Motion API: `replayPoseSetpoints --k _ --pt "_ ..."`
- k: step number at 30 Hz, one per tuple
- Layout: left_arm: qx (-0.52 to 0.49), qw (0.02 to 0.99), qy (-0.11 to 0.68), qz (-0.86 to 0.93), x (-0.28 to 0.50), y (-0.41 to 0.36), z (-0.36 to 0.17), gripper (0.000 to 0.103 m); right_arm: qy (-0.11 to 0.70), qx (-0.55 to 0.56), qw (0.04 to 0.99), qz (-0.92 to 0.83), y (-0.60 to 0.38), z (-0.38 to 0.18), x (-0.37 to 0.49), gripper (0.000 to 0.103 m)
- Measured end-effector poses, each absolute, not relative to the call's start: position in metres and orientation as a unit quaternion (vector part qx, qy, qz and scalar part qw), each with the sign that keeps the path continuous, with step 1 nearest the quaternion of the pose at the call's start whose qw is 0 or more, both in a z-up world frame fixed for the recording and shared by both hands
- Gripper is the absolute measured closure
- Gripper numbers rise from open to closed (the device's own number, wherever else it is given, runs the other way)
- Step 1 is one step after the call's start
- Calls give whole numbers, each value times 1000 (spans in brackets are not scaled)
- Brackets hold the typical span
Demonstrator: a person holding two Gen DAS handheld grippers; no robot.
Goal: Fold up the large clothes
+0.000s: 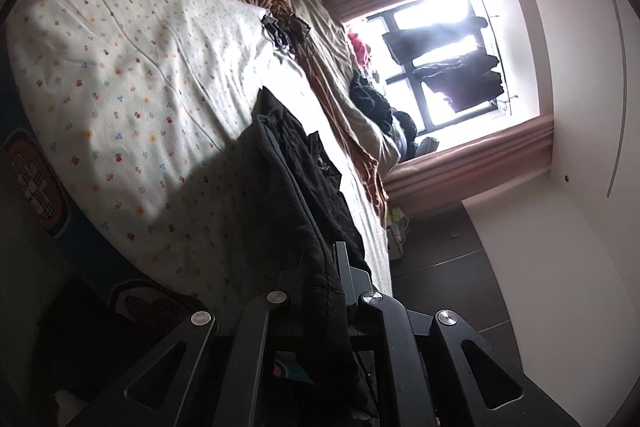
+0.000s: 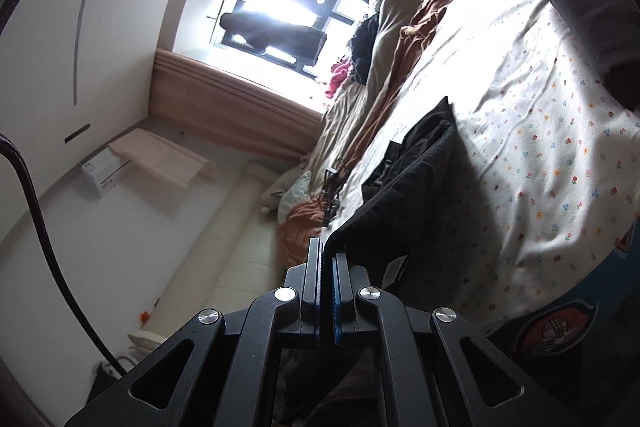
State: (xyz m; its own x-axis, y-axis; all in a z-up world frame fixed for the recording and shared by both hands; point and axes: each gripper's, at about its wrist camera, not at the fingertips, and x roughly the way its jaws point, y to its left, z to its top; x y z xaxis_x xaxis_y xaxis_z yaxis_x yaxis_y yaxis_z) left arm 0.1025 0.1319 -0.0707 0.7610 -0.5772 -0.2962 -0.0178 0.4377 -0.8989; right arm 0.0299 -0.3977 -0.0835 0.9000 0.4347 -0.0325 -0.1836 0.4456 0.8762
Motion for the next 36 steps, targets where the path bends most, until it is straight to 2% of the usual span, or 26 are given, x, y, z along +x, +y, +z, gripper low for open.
replayPoseSetpoints --k 10,18,26,36 --pt "-500 803 257 -199 67 138 -24 96 92 481 848 205 -393 -50 -6 98" --pt "-492 807 250 -207 73 141 -4 95 86 469 853 211 -389 -37 8 98" --pt "-501 800 253 -211 112 144 -6 95 87 474 850 211 -393 -30 49 98" --pt "-503 807 231 -207 182 134 25 95 66 503 839 195 -409 -3 129 98"
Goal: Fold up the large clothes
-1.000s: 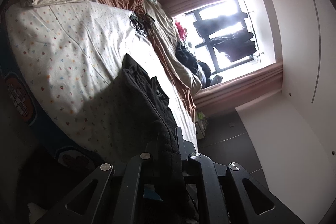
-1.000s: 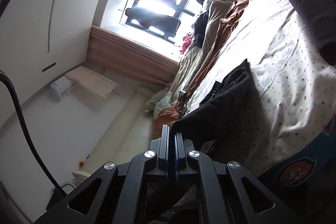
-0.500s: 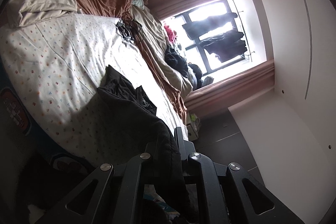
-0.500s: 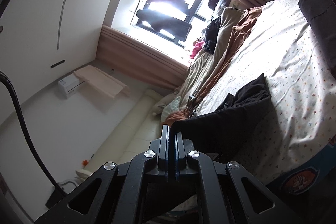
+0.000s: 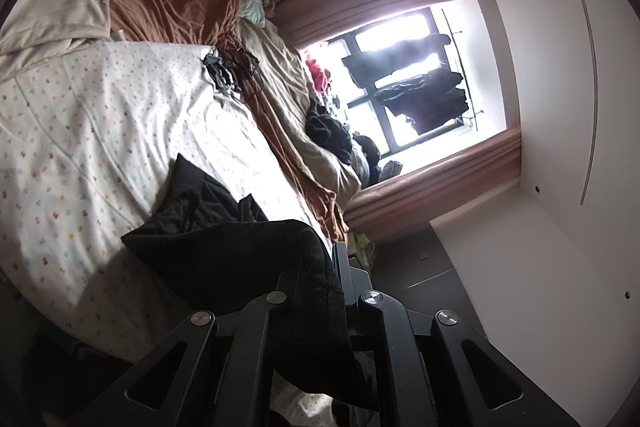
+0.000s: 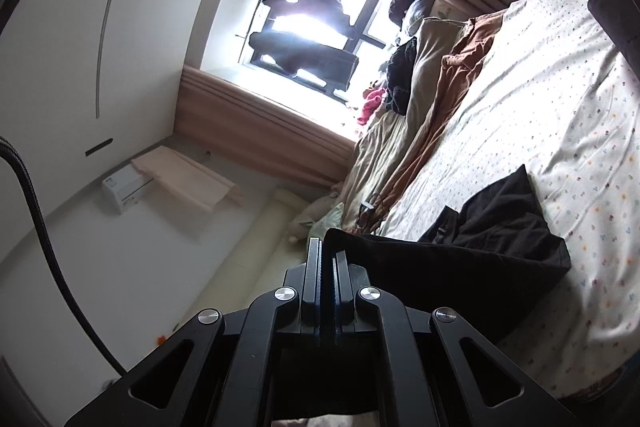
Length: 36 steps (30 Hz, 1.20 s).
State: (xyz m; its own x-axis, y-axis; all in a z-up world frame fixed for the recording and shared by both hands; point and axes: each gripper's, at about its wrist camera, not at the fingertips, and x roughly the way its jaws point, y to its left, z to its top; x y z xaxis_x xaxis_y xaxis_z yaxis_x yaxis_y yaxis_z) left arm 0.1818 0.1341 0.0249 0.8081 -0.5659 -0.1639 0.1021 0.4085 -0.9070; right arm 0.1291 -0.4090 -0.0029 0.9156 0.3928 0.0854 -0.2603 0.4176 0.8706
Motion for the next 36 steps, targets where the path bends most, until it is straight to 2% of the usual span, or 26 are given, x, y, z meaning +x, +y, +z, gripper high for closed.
replayPoseSetpoints --k 5,14,22,30,36 --pt "-499 814 225 -195 235 124 42 95 54 528 830 174 -419 9 180 98" --pt "-494 817 246 -167 322 115 35 95 55 556 816 148 -424 6 260 98" --pt "-496 812 268 -152 389 105 6 95 71 598 794 82 -431 -37 309 98" --pt "-501 799 308 -124 433 101 -54 95 126 614 778 50 -438 -97 338 97" --pt "-502 795 323 -106 459 98 -83 95 133 615 776 46 -438 -109 356 96"
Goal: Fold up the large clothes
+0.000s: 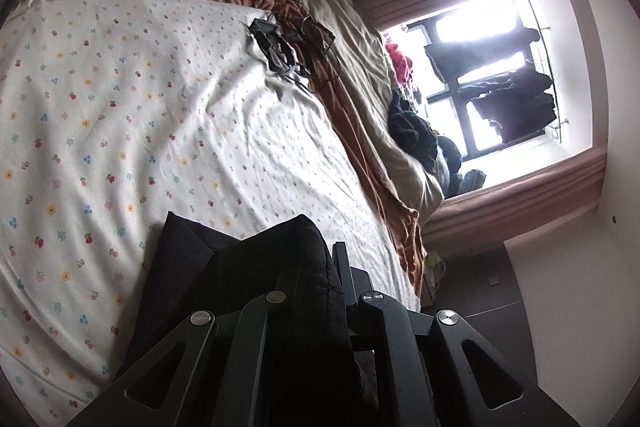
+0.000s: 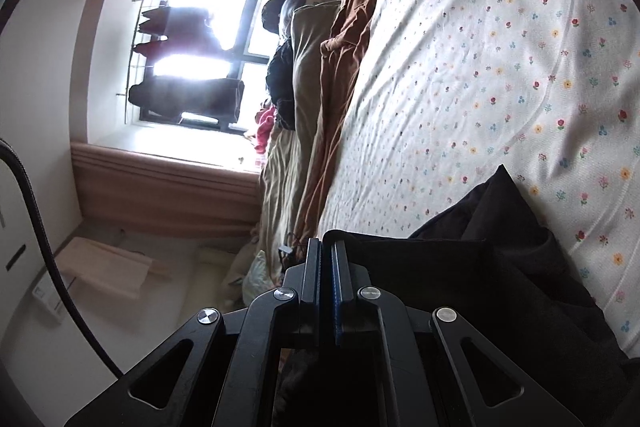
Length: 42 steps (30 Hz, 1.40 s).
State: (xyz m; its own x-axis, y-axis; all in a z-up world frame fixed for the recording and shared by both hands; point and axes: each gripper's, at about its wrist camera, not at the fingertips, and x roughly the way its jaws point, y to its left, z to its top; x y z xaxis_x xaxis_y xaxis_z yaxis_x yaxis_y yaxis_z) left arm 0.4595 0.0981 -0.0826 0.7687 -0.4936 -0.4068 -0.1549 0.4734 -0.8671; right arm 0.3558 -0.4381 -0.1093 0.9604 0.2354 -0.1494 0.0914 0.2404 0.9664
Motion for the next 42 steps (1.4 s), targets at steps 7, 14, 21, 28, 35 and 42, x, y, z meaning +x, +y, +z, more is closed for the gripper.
replayPoseSetpoints --k 7,14,21,28,35,42 --pt "-485 804 326 -110 489 91 -78 30 122 585 802 -3 -445 -97 356 50" --pt "-464 819 325 -86 476 101 -83 23 193 547 813 -59 -448 -107 357 49" --pt "-395 837 377 -35 453 110 -113 24 285 469 831 -92 -449 -118 368 49" --pt "-334 843 421 -14 434 100 -138 37 347 402 843 -83 -434 -126 388 49" --pt "-292 833 471 -3 435 87 -165 73 362 372 851 -76 -427 -132 395 60" --pt "-272 842 465 7 432 81 -157 90 343 372 860 -69 -427 -130 386 99"
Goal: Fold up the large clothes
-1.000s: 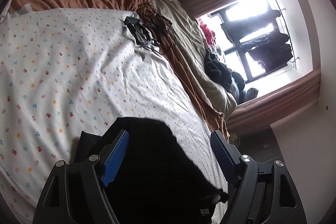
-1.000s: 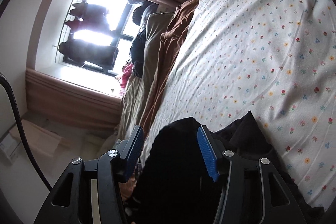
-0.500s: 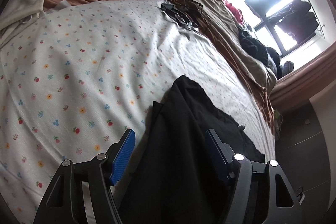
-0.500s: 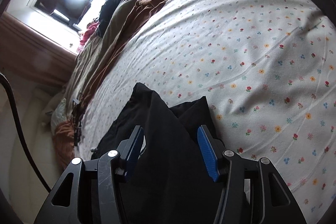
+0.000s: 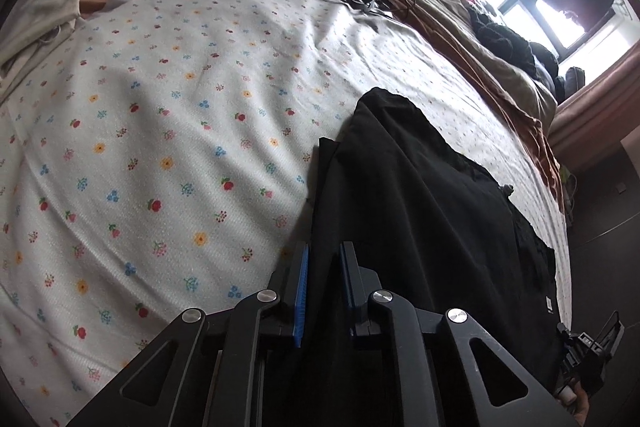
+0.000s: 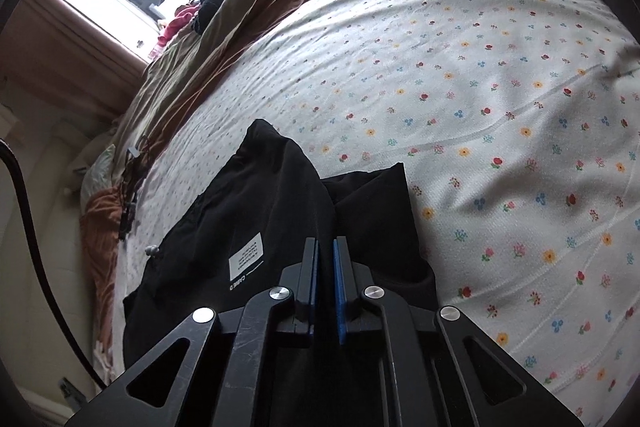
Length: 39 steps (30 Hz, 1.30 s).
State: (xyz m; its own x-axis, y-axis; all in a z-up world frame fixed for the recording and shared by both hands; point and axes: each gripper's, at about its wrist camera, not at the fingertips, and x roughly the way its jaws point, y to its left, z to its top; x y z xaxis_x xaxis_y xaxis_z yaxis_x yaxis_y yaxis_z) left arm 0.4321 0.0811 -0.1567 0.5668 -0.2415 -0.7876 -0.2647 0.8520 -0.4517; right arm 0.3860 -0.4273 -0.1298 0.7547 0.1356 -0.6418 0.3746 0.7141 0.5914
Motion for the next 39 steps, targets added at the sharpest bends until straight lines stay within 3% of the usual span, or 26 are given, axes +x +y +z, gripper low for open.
replayPoseSetpoints --k 4,20,24,25,26,27,28,29,31,39 --pt "-267 845 464 6 432 80 -151 94 319 376 866 -81 -432 -114 367 100" --pt "-269 840 470 -2 444 82 -157 94 346 383 843 -153 -454 -131 365 102" --pt "-298 827 477 -9 435 93 -158 87 306 390 859 -131 -445 -102 353 102" --pt "-303 825 478 -10 432 96 -158 82 301 380 867 -119 -437 -93 354 100" --pt "-307 823 479 -12 428 98 -158 79 298 370 873 -107 -427 -85 356 88" --pt "-310 821 479 -11 424 101 -157 68 297 360 879 -96 -417 -79 359 65" --pt "-313 820 478 -11 420 103 -157 55 296 349 885 -85 -405 -74 362 57" --pt "-320 820 475 -12 415 106 -156 50 298 338 890 -74 -394 -71 365 53" --pt "-335 817 469 -16 405 110 -154 43 312 316 894 -54 -370 -69 373 53" --pt "-403 779 479 -27 368 130 -165 43 349 262 900 0 -307 -71 382 53"
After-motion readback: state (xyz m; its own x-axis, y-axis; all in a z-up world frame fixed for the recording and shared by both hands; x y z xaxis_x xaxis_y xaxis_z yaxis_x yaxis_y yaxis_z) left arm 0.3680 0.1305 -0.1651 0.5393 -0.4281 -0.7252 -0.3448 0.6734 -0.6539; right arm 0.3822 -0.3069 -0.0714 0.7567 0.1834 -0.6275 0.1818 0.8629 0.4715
